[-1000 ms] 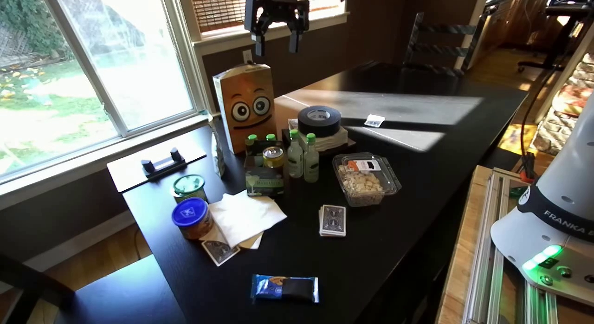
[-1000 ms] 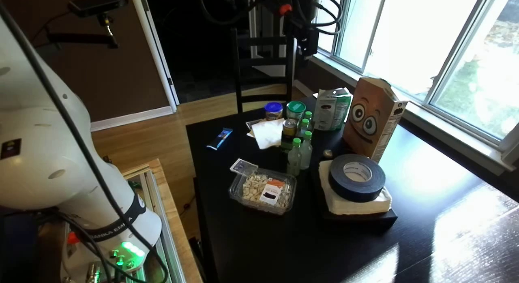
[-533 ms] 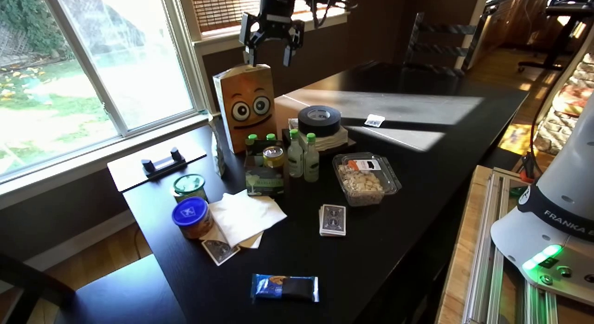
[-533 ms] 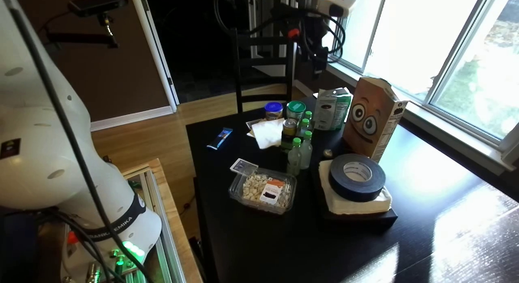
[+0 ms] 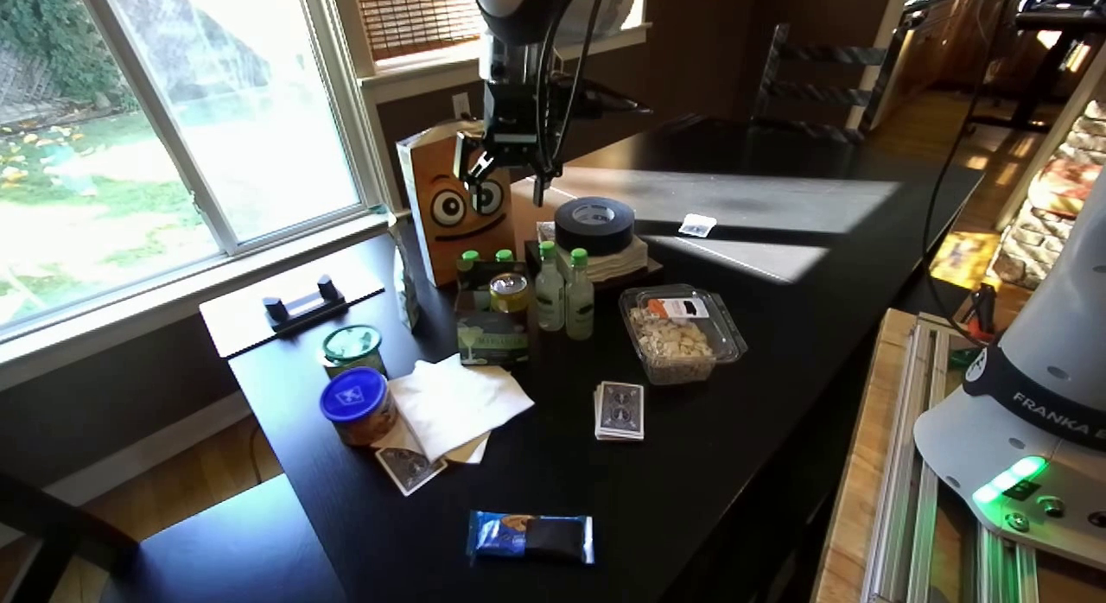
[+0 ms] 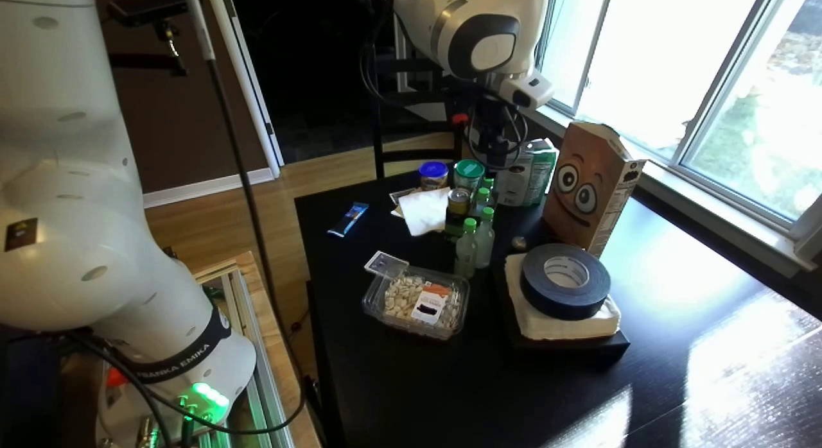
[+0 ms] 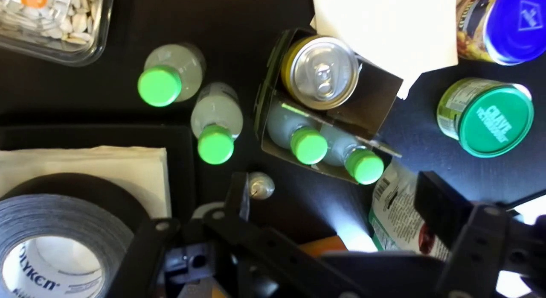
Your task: Remove the two bottles from the caddy
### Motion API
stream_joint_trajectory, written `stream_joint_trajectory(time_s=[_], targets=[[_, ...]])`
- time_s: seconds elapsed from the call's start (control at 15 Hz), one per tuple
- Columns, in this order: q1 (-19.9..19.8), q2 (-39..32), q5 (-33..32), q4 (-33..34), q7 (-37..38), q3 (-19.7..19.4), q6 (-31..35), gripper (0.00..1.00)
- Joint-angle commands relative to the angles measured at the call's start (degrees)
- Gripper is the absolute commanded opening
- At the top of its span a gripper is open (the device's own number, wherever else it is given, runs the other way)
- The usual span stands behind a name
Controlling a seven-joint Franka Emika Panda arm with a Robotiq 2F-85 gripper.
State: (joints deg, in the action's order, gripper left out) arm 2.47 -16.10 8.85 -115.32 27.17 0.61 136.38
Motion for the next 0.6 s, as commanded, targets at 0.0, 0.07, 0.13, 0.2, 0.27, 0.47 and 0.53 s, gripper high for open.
stream_joint_trajectory(time_s=[0.0,0.07,0.13,0.2,0.27,0.47,0.53], targets=[[0.88,-0.09,1.39,0.09,-0.30,-0.07,0.07,1.00],[1.10,-0.01,2.41,0.10,-0.45,0.45,0.27,1.00],[1.26,0.07,2.78,0.11,-0.45,0.69,0.32,1.00],[1.28,0.13,2.91,0.11,-0.45,0.77,0.32,1.00],[3.03,-0.39,-1.36,0.20,7.14,-1.25,0.42,1.00],[3.61,-3.26,-0.48,1.09,11.17,-1.46,1.27,1.00],[3.73,-3.91,0.12,1.30,12.12,-1.32,0.96,1.00]])
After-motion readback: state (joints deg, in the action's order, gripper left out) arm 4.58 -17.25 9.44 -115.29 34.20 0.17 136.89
